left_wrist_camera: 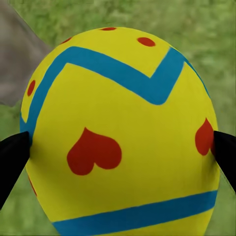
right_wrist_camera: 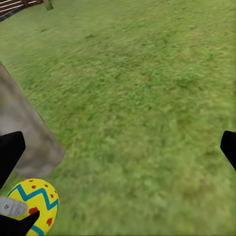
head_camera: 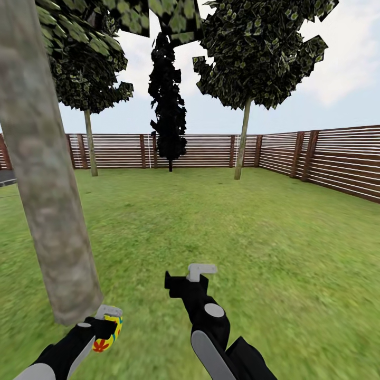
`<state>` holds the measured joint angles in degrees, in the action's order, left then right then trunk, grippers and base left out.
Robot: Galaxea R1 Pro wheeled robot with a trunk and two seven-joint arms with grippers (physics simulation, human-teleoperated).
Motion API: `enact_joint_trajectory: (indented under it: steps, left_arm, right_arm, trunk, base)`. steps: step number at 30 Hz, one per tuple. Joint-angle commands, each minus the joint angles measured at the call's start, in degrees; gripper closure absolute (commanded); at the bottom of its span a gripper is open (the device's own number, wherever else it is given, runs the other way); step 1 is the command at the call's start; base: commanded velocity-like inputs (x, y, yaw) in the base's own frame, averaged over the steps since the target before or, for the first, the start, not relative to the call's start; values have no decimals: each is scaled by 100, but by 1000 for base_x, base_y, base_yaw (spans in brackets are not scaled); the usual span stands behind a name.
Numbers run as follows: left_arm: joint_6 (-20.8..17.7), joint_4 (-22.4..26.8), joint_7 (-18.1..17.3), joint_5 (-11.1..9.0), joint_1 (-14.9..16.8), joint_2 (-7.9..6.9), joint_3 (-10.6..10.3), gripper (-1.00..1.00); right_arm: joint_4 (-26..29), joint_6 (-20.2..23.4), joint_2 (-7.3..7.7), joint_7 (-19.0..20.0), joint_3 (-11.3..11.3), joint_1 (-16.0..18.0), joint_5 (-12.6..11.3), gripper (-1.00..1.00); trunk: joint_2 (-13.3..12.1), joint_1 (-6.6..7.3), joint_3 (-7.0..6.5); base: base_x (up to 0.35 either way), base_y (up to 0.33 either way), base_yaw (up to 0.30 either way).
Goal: Take the three Easter eggs out of the wicker basket on the lawn in the garden, then place them on the lawn next to a single tree (choose any tree) so that all three eggs are next to the same tree and none are left in the basket.
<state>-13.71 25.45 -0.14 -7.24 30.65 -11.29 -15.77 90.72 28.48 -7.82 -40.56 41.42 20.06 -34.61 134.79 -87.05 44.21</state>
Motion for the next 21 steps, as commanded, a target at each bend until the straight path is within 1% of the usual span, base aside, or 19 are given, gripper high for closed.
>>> enact_joint_trajectory:
  steps: [1,14,17,21]
  left_arm:
    - [-17,10,9,-57,-1,-3,-38,100]
    - [17,4,23,-50,-7,20,-48,100]
    - [17,4,23,-50,-7,20,-49,100]
    - [17,4,23,-42,-7,16,-49,100]
  right_arm:
    - [7,18,0,-46,8,7,-37,-100]
    - [7,18,0,-49,15,7,-37,-100]
    - [7,18,0,-49,15,7,-37,-100]
    - [7,18,-8,-49,15,7,-37,-100]
  trunk:
    - [3,-1,7]
    - [3,-1,7]
    - [3,-1,7]
    - [3,-1,7]
  base:
    - [160,-57,0]
    - [40,-59,0]
    - [144,-41,0]
    - [199,-175,0]
